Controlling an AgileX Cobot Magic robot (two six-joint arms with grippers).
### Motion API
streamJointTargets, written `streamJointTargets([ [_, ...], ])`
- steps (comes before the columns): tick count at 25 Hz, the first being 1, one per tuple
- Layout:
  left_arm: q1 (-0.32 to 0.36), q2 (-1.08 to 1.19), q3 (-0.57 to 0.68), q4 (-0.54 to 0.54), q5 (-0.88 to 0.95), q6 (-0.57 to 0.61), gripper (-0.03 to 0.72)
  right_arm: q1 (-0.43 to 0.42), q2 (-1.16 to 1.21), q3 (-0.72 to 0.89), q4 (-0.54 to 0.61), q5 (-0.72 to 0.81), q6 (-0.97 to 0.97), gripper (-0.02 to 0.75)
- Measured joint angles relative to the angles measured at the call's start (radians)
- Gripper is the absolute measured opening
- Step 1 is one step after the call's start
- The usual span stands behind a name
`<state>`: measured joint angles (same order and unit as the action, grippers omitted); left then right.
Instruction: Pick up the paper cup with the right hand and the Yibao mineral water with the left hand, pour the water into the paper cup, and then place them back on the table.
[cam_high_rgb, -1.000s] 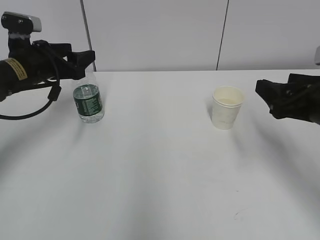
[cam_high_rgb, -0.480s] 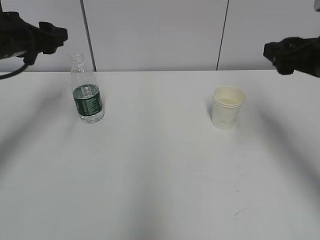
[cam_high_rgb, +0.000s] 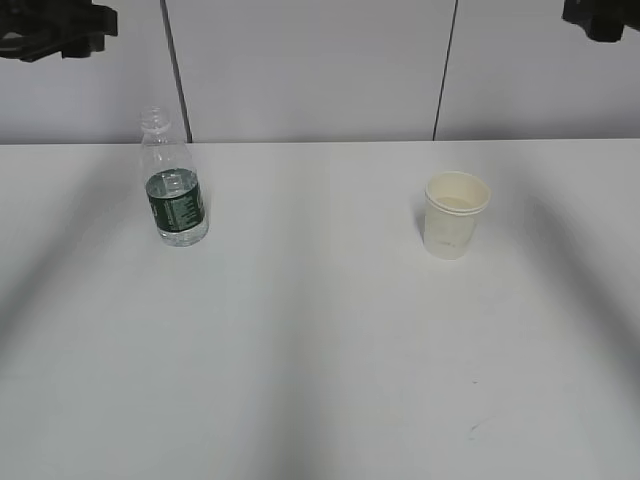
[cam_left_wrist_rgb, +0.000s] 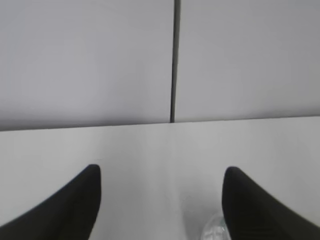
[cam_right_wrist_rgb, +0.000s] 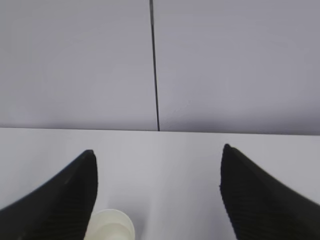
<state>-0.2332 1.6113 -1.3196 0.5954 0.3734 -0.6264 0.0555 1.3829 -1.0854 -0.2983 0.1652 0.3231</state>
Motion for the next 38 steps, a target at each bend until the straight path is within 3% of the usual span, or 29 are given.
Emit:
streamJointTargets([
  [3, -0.027, 0.000, -0.082, -0.058, 0.172, 0.024, 0.467, 0.000, 0.002, -0.054, 0.034, 0.142, 0.000, 0.594],
  [10, -0.033, 0.000, -0.245, -0.292, 0.557, 0.197, 0.466, 0.000, 0.011, -0.231, 0.179, 0.551, -0.060, 0.594],
  [17, -0.033, -0.001, -0.342, -0.370, 0.847, 0.319, 0.461, 0.000, 0.063, -0.430, 0.328, 1.019, -0.185, 0.594],
  [23, -0.003, -0.009, -0.353, -0.511, 0.873, 0.406, 0.457, 0.000, 0.093, -0.477, 0.344, 1.078, -0.207, 0.594],
  [28, 0.001, -0.041, -0.328, -0.536, 0.873, 0.428, 0.448, 0.000, 0.071, -0.441, 0.351, 1.080, -0.238, 0.594],
  [38, 0.001, -0.437, 0.027, -0.531, 0.877, 0.430, 0.448, 0.000, -0.281, -0.140, 0.352, 1.085, -0.241, 0.594],
])
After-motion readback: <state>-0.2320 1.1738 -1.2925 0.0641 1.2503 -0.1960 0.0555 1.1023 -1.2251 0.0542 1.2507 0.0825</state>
